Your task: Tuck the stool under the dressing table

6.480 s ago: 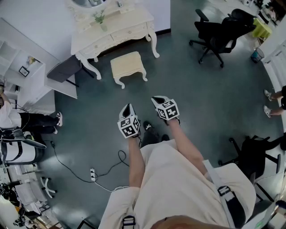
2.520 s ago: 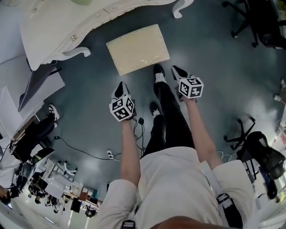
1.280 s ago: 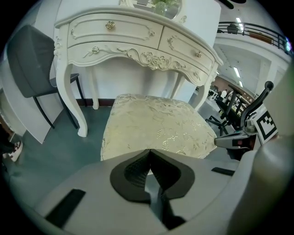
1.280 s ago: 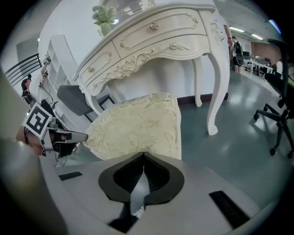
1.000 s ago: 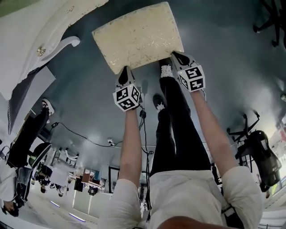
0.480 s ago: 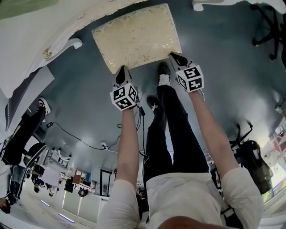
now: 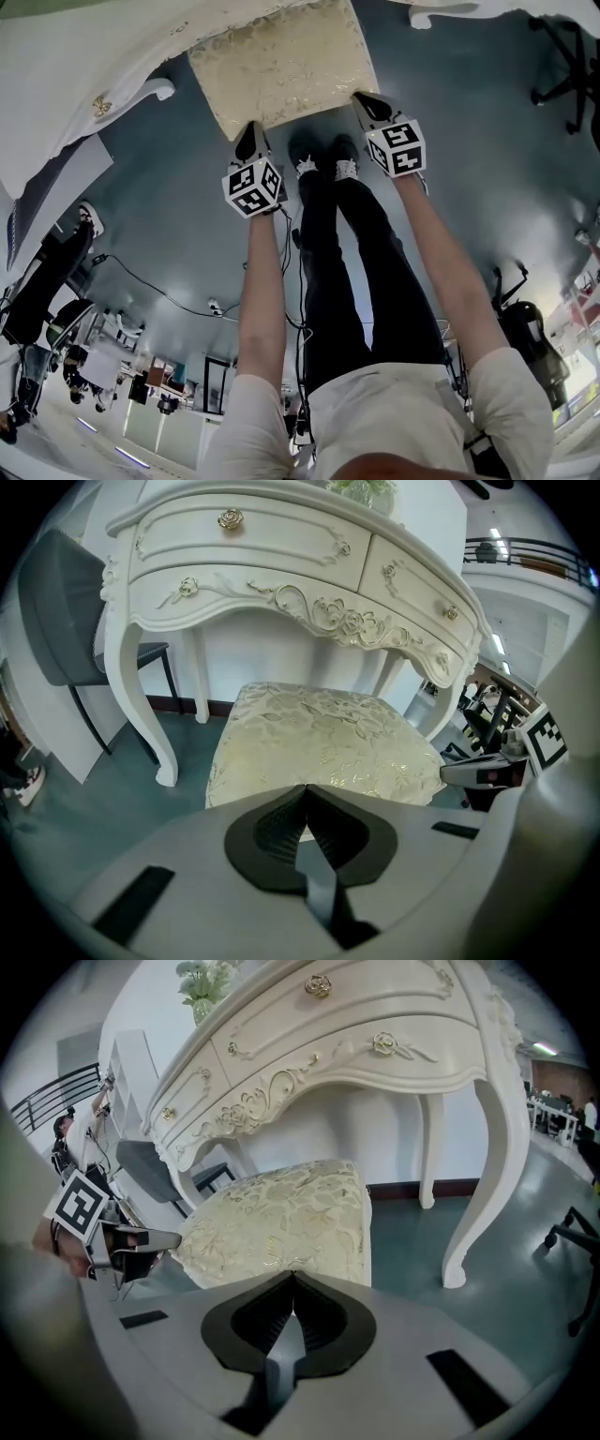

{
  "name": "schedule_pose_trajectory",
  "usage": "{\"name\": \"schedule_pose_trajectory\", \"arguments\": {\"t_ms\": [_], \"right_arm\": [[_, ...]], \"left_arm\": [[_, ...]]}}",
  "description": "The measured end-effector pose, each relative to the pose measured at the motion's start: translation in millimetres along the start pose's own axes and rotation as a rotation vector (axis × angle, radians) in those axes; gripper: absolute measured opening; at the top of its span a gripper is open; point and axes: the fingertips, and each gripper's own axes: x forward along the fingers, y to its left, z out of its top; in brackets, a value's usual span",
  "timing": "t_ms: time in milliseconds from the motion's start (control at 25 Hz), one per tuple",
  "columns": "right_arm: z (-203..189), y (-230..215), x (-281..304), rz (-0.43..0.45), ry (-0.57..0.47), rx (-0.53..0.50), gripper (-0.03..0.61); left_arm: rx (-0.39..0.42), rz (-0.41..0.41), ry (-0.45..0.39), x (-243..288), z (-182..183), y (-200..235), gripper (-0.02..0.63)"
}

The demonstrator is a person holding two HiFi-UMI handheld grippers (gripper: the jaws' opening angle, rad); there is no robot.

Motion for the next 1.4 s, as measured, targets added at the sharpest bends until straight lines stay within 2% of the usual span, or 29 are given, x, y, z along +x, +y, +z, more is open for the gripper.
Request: {"name": "schedule_pose_trajectory", "arguments": {"t_ms": [360, 520, 800, 1400], "right_arm": [[28, -3, 25, 0.015, -0.037, -0.023, 0.043], [40, -5, 33, 0.021, -0.057, -0.028, 0.043], [60, -10, 47, -0.004, -0.096, -0.053, 0.043], [110, -22, 81, -0.049, -0.175, -0.097, 0.043]], "left_arm": [[-0.015, 0.031, -0.078, 23, 30, 17, 0.015], [0.007, 0.046, -0.096, 32, 44, 22, 0.015], [-0.014, 0.063, -0.102, 48, 67, 28, 0.015], [0.05, 0.06, -0.135, 88, 122, 45, 0.015]]}}
